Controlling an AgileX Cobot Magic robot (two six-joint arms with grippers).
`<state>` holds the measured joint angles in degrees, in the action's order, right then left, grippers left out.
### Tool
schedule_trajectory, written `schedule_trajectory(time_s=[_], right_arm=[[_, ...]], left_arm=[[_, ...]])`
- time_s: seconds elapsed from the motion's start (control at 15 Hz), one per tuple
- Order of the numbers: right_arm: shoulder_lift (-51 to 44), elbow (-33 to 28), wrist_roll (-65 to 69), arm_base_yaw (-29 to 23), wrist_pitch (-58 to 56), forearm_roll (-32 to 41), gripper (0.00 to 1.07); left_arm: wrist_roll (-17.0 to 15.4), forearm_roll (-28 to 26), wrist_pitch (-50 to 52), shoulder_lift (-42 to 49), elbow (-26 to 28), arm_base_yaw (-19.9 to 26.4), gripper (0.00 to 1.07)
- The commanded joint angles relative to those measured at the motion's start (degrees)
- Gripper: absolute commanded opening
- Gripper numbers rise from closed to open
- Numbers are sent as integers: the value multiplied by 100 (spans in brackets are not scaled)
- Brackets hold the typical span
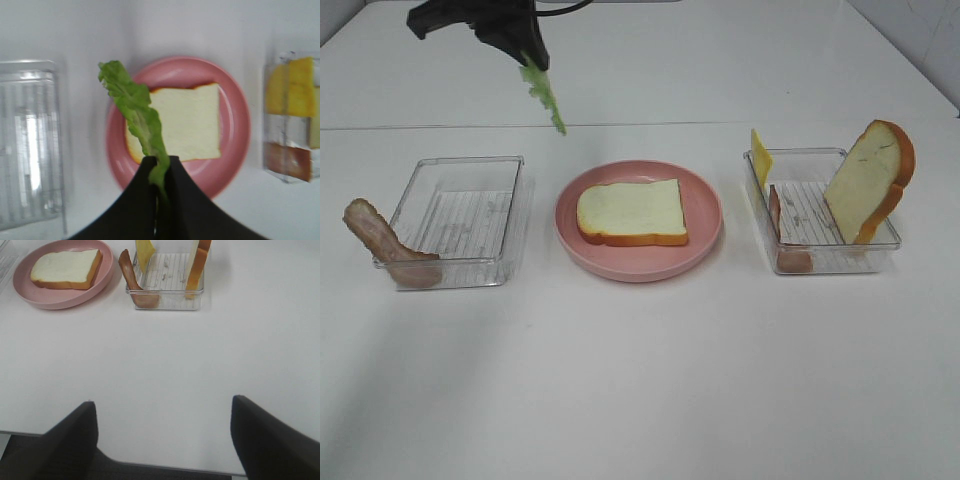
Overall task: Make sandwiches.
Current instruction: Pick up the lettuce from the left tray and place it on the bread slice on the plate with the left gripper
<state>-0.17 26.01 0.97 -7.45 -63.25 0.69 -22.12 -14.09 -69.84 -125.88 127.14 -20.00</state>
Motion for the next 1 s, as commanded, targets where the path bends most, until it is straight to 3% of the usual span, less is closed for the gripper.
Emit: schedule_trajectory(time_s=[0.07, 0.13, 0.4, 0.67, 0.8, 1.0], right_arm=[[-183, -17, 11, 17, 23, 17, 73], [-183, -17, 11, 17, 23, 17, 73], [-183, -17, 11, 17, 23, 17, 73], [-183, -17, 11, 17, 23, 17, 73], [-183, -17, 11, 17, 23, 17, 73], [-183, -17, 11, 17, 23, 17, 73]], left_arm=[[206, -1003, 29, -97, 17, -34, 0], [269, -1369, 132, -252, 17, -126, 0], [413, -1656, 647, -848, 17, -590, 0], [510, -2452, 1375, -1238, 17, -710, 0], [602, -2555, 1713, -1495, 17, -728, 0], [699, -2521, 1438, -1644, 17, -716, 0]])
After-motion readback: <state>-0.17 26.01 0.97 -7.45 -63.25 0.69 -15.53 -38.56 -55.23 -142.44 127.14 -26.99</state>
